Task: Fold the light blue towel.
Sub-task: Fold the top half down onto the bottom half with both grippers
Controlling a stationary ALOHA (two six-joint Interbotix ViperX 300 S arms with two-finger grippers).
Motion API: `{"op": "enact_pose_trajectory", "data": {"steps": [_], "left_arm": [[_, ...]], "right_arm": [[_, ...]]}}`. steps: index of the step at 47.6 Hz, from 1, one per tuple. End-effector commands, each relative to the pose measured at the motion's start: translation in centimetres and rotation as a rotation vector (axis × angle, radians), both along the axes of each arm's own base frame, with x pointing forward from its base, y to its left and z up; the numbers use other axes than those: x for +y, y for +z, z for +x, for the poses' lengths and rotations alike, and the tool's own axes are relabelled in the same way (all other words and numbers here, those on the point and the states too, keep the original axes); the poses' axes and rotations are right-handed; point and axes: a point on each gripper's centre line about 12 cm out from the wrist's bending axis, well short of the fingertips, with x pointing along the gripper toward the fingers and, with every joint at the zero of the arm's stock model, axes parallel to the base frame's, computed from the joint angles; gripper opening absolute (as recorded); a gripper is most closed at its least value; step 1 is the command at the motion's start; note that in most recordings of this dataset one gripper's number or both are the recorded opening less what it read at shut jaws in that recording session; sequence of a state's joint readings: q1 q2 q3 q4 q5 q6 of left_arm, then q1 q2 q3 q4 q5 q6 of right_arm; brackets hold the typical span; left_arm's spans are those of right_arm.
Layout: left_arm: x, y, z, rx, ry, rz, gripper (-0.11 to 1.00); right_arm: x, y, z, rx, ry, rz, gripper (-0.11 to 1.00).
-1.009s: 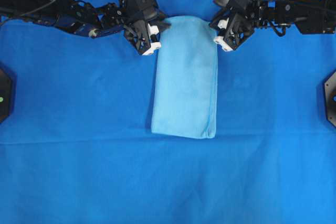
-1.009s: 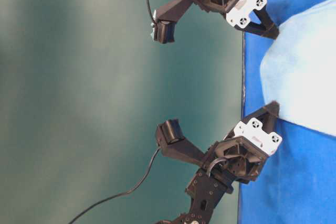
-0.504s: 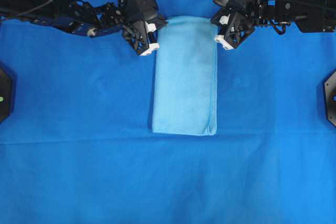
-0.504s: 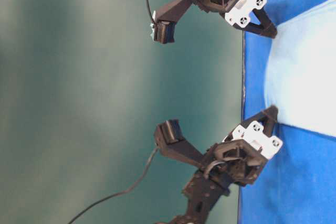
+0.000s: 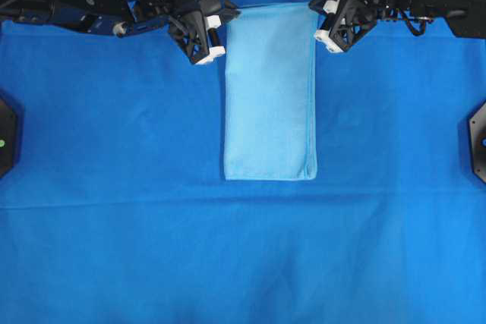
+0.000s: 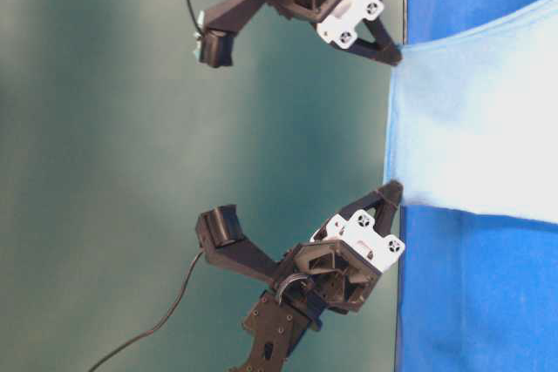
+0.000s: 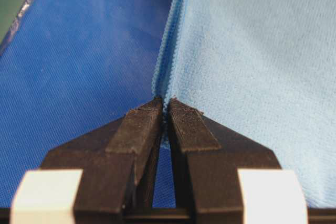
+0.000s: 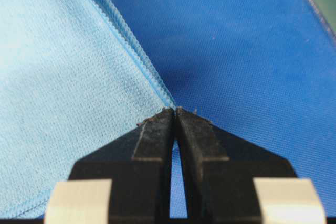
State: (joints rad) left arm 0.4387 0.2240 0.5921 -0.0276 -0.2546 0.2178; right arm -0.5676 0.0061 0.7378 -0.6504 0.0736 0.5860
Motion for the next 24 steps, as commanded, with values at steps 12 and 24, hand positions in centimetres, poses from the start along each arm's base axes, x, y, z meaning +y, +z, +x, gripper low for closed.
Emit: {"op": "enact_pose_trajectory", "data": {"steps": [12, 24], "left_arm": [[-2.2, 2.0, 0.2, -0.021, -0.046, 0.006, 0.05], [-7.3, 2.8, -0.7, 0.004, -0.148, -0.024, 0.05]], "right_arm": [[1.9, 1.9, -0.1, -0.047, 0.025, -0.01, 0.04], [7.1, 3.0, -0.6, -0.061, 0.101, 0.02, 0.04]]}}
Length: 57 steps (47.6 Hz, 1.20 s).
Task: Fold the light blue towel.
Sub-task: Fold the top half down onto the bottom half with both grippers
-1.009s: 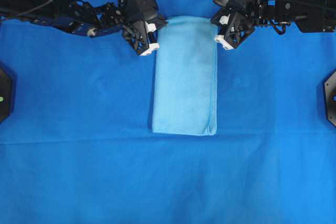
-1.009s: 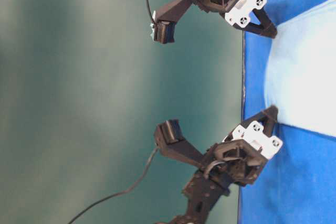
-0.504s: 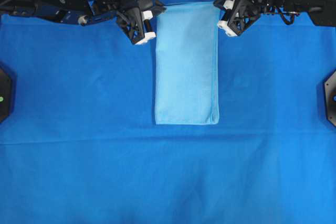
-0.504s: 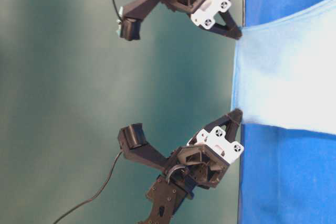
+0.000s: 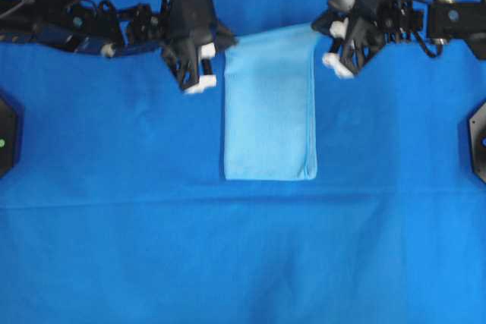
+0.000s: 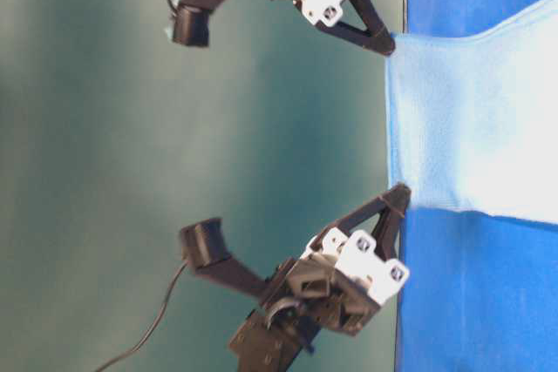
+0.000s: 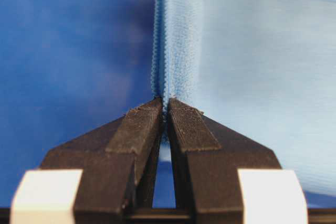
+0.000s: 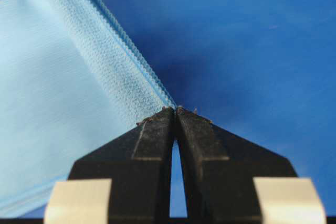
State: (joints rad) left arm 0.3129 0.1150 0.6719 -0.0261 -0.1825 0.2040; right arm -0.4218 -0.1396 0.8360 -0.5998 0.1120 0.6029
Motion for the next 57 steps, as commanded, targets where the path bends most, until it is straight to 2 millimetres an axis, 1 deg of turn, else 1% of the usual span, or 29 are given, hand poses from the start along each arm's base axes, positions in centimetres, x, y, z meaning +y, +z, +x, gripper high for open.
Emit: {"op": "enact_pose_trajectory", "data": {"steps": [1, 8, 17, 21, 26, 30, 34, 43, 48, 52, 57], "left_arm": [[-2.0, 1.4, -0.2, -0.03, -0.038, -0.003, 0.05], [-5.3, 1.3, -0.5, -0.026, -0.098, -0.038, 0.05], [-9.7, 1.0, -0.6, -0.002, -0.207, -0.051, 0.05], [-11.3, 0.8, -0.5, 0.012, -0.249, -0.054, 0.05], [-13.0, 0.6, -0.4, 0.024, -0.292, -0.056, 0.05], [-13.9, 0.3, -0.4, 0.031, -0.314, -0.058, 0.05], [-14.4, -0.6, -0.5, 0.052, -0.329, -0.06, 0.05], [-14.9, -3.0, -0.3, 0.092, -0.334, -0.069, 0.05], [-14.9, -4.2, 0.0, 0.081, -0.333, -0.068, 0.05], [-14.9, -4.5, 0.2, 0.064, -0.333, -0.066, 0.05], [-15.0, -4.4, 0.3, 0.051, -0.335, -0.065, 0.05]], "right_arm": [[1.8, 1.3, -0.1, -0.031, 0.025, 0.004, 0.04], [5.3, 1.2, -0.1, -0.023, 0.077, 0.052, 0.04], [9.0, 0.6, -0.1, 0.024, 0.11, 0.117, 0.04], [10.7, 0.1, -0.1, 0.049, 0.126, 0.143, 0.04], [12.3, -0.1, 0.0, 0.06, 0.141, 0.17, 0.04], [13.4, -0.3, 0.1, 0.061, 0.153, 0.189, 0.04], [13.9, -1.0, 0.1, 0.08, 0.148, 0.205, 0.04], [14.0, -3.2, 0.4, 0.145, 0.14, 0.216, 0.04], [14.2, -3.8, 0.6, 0.146, 0.15, 0.224, 0.04], [14.4, -3.9, 0.8, 0.125, 0.163, 0.233, 0.04], [14.6, -3.7, 1.1, 0.092, 0.178, 0.244, 0.04]]}}
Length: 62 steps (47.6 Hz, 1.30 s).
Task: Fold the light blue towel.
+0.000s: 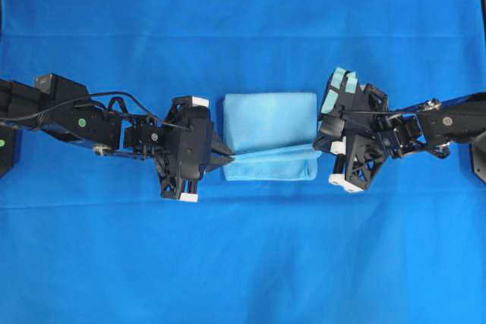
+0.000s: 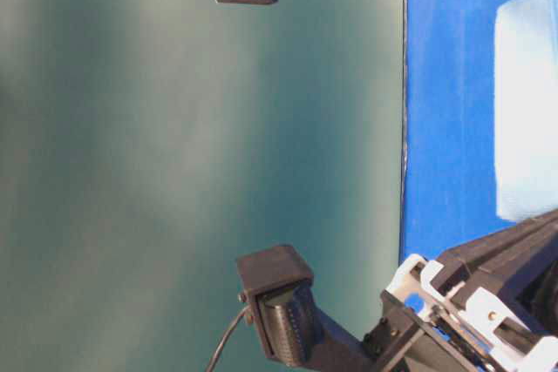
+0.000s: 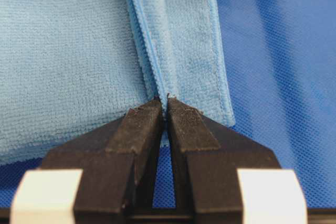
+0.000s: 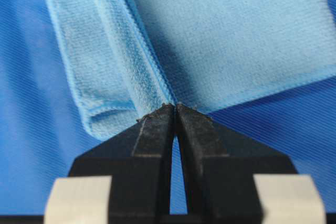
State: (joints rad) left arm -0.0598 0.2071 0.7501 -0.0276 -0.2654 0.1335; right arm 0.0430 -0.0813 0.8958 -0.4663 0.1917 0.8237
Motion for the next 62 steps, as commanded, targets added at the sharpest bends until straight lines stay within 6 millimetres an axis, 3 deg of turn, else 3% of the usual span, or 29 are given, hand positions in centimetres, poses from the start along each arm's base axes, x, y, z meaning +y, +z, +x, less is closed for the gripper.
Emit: {"op": "enact_pose_trajectory", "data": {"steps": [1, 10, 17, 25, 28, 35, 44, 62], "left_arm": [[-0.4, 0.7, 0.3, -0.031, -0.007, -0.004, 0.05], [-0.5, 1.0, 0.6, -0.041, -0.011, -0.004, 0.08], [-0.6, 1.3, 0.9, -0.052, -0.011, -0.005, 0.28], [-0.7, 2.4, 1.2, -0.072, -0.015, -0.005, 0.56], [-0.7, 3.0, 1.0, -0.078, -0.016, -0.004, 0.61], [-0.7, 5.1, 0.6, -0.092, -0.024, 0.002, 0.61], [-0.6, 8.6, -0.8, -0.085, -0.026, 0.0, 0.61], [-0.1, 14.4, -7.4, -0.219, -0.025, -0.013, 0.61]], "right_arm": [[0.2, 0.6, 0.5, -0.043, 0.008, 0.015, 0.04], [0.4, 0.8, 0.9, -0.072, 0.021, 0.026, 0.04], [0.6, 1.0, 1.2, -0.086, 0.027, 0.029, 0.07], [1.1, 2.1, 1.9, -0.117, 0.057, 0.018, 0.55], [1.4, 2.8, 2.1, -0.13, 0.065, 0.012, 0.65], [2.1, 5.1, 1.9, -0.159, 0.088, -0.016, 0.59], [2.2, 8.1, 0.4, -0.16, 0.071, -0.059, 0.6], [0.6, 13.7, -6.2, -0.353, 0.075, -0.137, 0.6]]}}
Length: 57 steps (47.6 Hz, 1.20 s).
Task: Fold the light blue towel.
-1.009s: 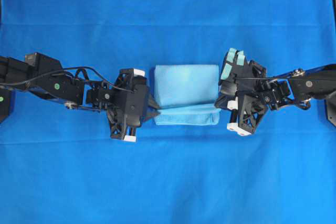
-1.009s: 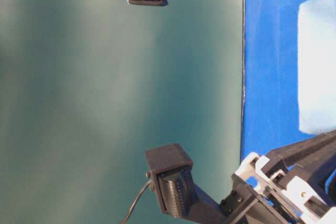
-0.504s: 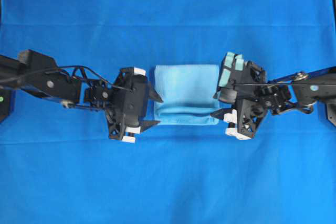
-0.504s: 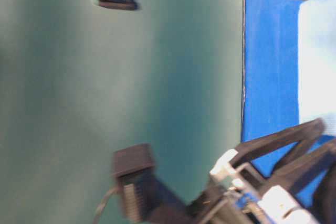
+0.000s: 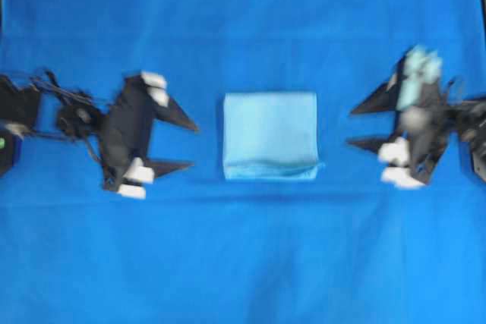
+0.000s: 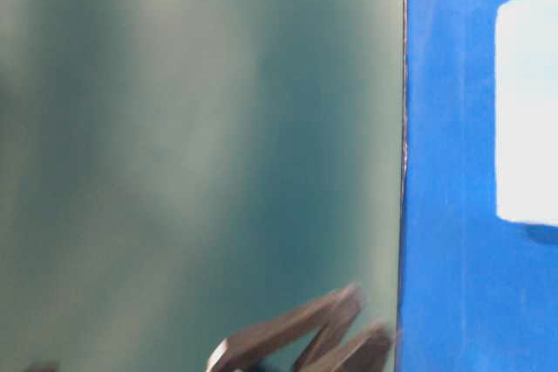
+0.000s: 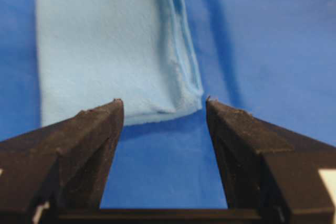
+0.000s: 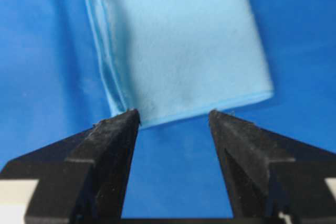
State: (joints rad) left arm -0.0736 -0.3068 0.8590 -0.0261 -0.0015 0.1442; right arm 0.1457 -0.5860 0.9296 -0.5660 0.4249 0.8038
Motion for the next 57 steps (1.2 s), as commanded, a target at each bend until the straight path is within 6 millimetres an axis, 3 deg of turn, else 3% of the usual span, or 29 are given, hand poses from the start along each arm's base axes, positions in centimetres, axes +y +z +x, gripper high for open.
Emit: {"op": "enact_pose_trajectory", "data": {"steps": [1, 9, 15, 23, 32, 42, 57], "left_arm": [[0.1, 2.2, -1.7, -0.088, 0.002, -0.012, 0.61], [0.4, 4.1, -5.6, -0.205, 0.004, -0.02, 0.61], [0.7, 4.8, -8.4, -0.272, 0.007, -0.026, 0.61], [1.0, 5.1, -11.8, -0.359, 0.011, -0.035, 0.61], [1.6, 3.3, -14.8, -0.399, 0.033, -0.037, 0.61], [2.2, 1.9, -16.6, -0.427, 0.069, -0.037, 0.61], [2.4, 1.3, -16.7, -0.4, 0.087, -0.049, 0.61]], "right_arm": [[-0.2, 2.1, -1.5, -0.09, 0.006, -0.004, 0.6], [-1.1, 4.0, -4.9, -0.214, 0.004, -0.034, 0.6], [-1.6, 4.1, -6.9, -0.274, 0.007, -0.067, 0.59], [-2.0, 2.9, -9.2, -0.324, 0.012, -0.088, 0.59], [-2.4, 0.9, -10.5, -0.331, -0.003, -0.083, 0.59], [-2.8, -0.5, -10.8, -0.348, -0.02, -0.071, 0.59], [-2.7, -0.8, -10.6, -0.358, -0.016, -0.063, 0.59]]}}
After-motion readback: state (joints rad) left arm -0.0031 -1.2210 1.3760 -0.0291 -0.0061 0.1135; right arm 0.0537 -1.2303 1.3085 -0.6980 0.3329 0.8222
